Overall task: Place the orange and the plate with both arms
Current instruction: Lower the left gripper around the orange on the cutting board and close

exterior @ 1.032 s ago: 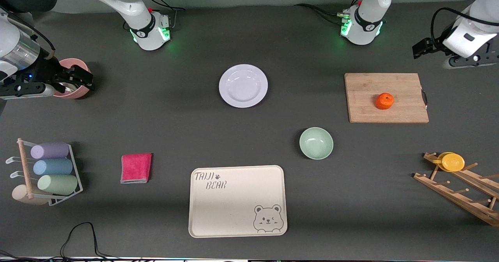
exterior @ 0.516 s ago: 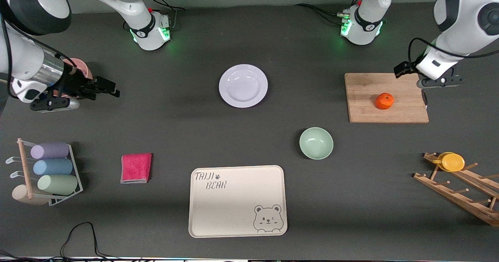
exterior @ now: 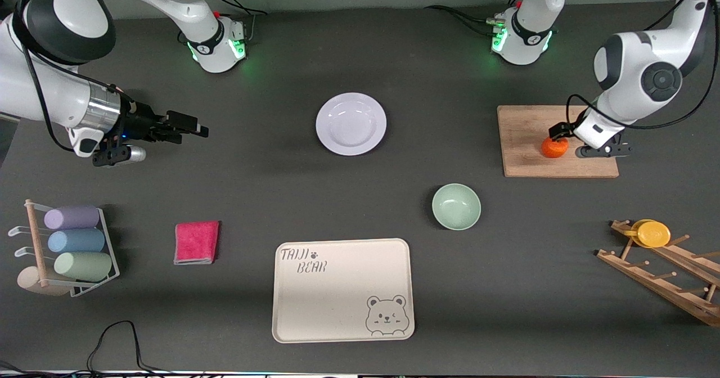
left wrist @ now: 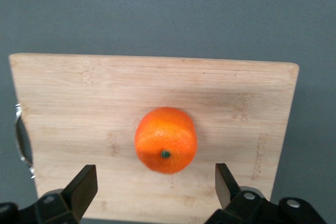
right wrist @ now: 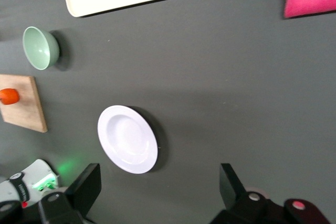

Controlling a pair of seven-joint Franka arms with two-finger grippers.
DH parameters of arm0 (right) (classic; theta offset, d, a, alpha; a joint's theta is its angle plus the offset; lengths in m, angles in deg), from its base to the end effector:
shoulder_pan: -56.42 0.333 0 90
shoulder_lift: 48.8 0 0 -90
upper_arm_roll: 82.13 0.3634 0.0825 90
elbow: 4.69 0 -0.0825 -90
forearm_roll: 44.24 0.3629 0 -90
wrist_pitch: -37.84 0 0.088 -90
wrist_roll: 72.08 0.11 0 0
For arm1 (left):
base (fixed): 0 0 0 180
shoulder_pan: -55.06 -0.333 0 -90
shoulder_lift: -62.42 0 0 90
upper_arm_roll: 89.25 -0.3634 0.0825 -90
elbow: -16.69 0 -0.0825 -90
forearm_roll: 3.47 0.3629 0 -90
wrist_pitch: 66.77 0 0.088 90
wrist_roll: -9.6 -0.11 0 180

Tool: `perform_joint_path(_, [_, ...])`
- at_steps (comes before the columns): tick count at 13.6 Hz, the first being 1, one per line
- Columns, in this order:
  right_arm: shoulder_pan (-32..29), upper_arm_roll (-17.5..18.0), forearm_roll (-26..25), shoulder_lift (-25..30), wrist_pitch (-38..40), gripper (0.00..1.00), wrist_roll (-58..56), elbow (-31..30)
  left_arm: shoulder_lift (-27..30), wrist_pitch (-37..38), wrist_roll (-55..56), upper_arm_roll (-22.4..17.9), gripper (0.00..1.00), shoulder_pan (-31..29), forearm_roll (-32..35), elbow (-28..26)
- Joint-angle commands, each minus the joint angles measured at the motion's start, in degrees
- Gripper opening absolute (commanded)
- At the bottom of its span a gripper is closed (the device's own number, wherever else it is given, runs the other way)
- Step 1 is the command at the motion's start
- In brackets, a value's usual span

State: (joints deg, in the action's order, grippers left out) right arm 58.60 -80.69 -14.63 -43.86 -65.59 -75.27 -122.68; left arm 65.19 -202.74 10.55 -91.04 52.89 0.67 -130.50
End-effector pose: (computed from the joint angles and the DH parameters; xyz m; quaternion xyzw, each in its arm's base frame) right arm 0.4862 0.0740 0.5231 -0.9667 0.0227 0.0819 0.2413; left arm 0.4129 0.0295 0.3311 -0.9969 -0.0149 0.0742 0.0204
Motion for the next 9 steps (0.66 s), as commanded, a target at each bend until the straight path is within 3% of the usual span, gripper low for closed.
perform_joint_path(1, [-0.1,-0.1,5.4,-2.0,-0.6,1.0,-5.6,-1.0,-2.7,-4.7,-1.1,-0.1,1.0,-0.3,-0.3,-1.5])
perform_joint_path(5, [-0.1,0.1,5.9,-3.7,-1.3,1.0,-7.4,-1.1,-6.3,-9.6,-1.1,-0.1,1.0,-0.3,-0.3,-1.6])
perform_joint_path(9, [-0.2,0.1,9.9,-4.2,-1.9,1.0,-9.7,-3.5,-8.0,-11.6,-1.1,-0.1,1.0,-0.3,-0.3,-1.6])
